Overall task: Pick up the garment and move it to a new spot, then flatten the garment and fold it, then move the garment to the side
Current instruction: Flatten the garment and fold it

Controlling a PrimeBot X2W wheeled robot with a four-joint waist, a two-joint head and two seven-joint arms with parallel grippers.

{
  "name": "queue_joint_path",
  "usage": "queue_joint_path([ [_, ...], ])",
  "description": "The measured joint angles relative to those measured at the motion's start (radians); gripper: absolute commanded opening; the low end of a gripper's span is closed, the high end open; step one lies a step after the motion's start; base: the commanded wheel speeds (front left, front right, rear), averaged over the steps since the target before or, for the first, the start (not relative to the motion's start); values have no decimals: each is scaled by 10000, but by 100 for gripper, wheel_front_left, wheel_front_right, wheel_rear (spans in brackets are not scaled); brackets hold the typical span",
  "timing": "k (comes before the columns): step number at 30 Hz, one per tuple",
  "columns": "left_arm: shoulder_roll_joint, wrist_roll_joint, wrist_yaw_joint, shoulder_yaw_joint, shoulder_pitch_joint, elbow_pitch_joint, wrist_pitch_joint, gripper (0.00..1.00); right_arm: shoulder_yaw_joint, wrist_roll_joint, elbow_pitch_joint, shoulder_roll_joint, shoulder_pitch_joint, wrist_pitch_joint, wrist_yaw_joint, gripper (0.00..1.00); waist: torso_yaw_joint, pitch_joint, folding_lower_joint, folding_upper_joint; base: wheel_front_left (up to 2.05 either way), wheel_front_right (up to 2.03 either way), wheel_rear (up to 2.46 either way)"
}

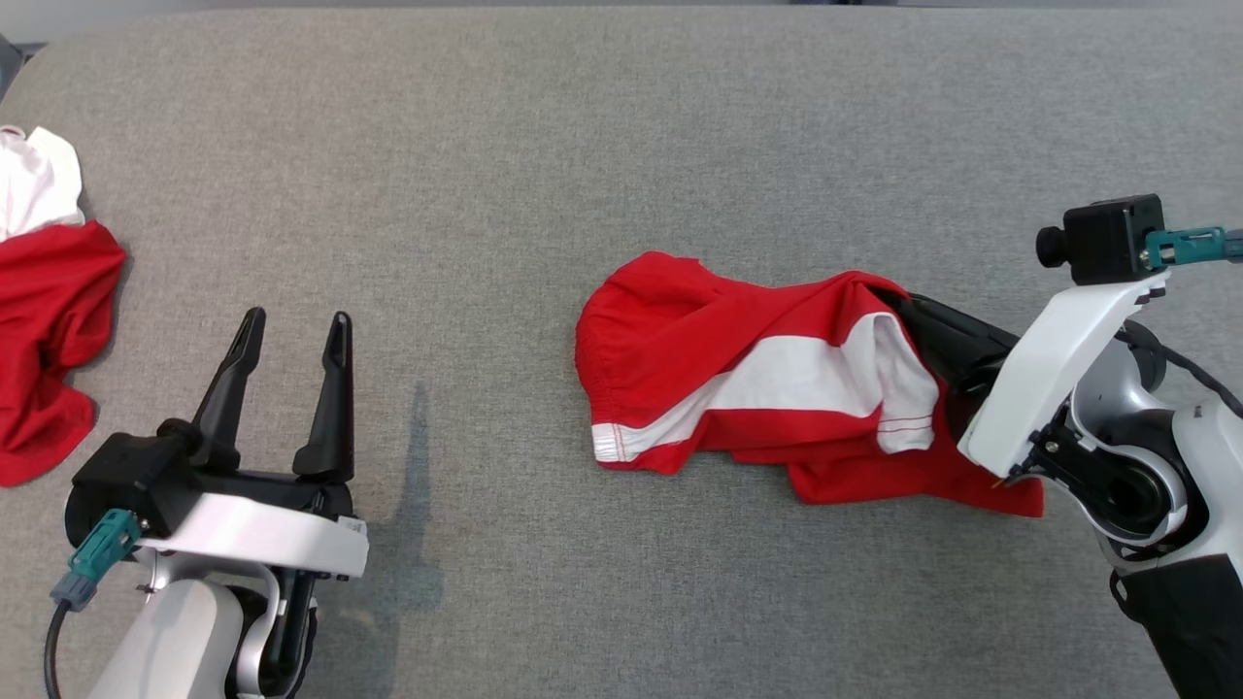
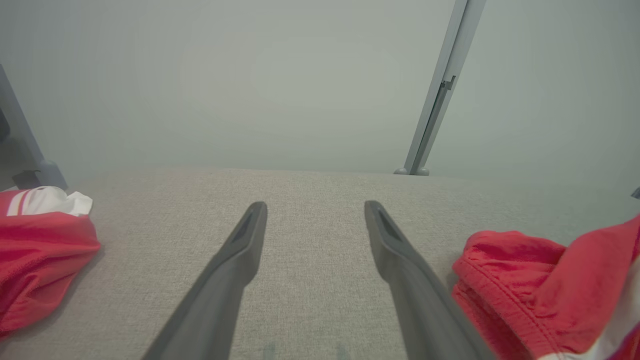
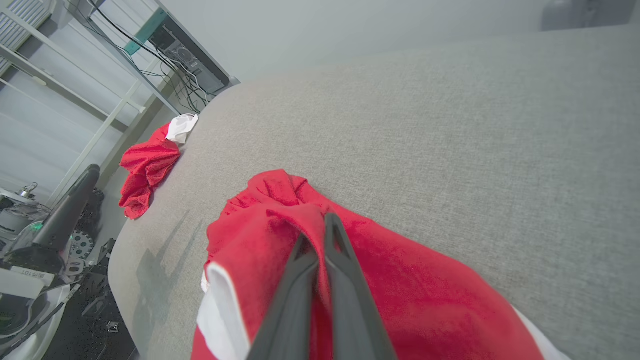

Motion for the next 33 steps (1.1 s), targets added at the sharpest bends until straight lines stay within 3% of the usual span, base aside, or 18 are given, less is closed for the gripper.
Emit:
queue_joint_path([
  [5,-111,36,-96,-125,-228,109,-4,100,42,77,1214,-81,-280,-623,0,3,138,261,0,0,0,0,0],
  [6,-130,36,-98,-130,-245,134,-13,100,27,148,1440,-63,-315,-782,0,37,142,286,0,0,0,0,0],
  [7,-146,36,-119,-140,-267,167,-13,100,54,217,1651,-54,-324,-890,-2,94,135,294,0,0,0,0,0],
  [8,-161,36,-128,-157,-295,198,-13,100,73,332,1787,-46,-320,-1032,0,100,129,291,0,0,0,0,0],
  [15,-167,71,-125,-192,-333,454,-46,100,-343,819,2481,-140,184,-2401,-2,100,-13,39,0,0,0,0,0],
  [23,-10,136,104,-123,-78,546,-40,100,-2117,698,2629,-8,1396,-4953,-2,100,-271,-505,0,0,0,0,0],
  [27,115,140,318,0,158,456,6,100,-2874,-362,2397,355,1723,-6069,-2,100,-467,-803,0,0,0,0,0],
  [33,316,138,594,151,661,165,121,100,-3170,-2675,1198,1078,2060,-6686,0,100,-755,-1333,0,0,0,0,0],
])
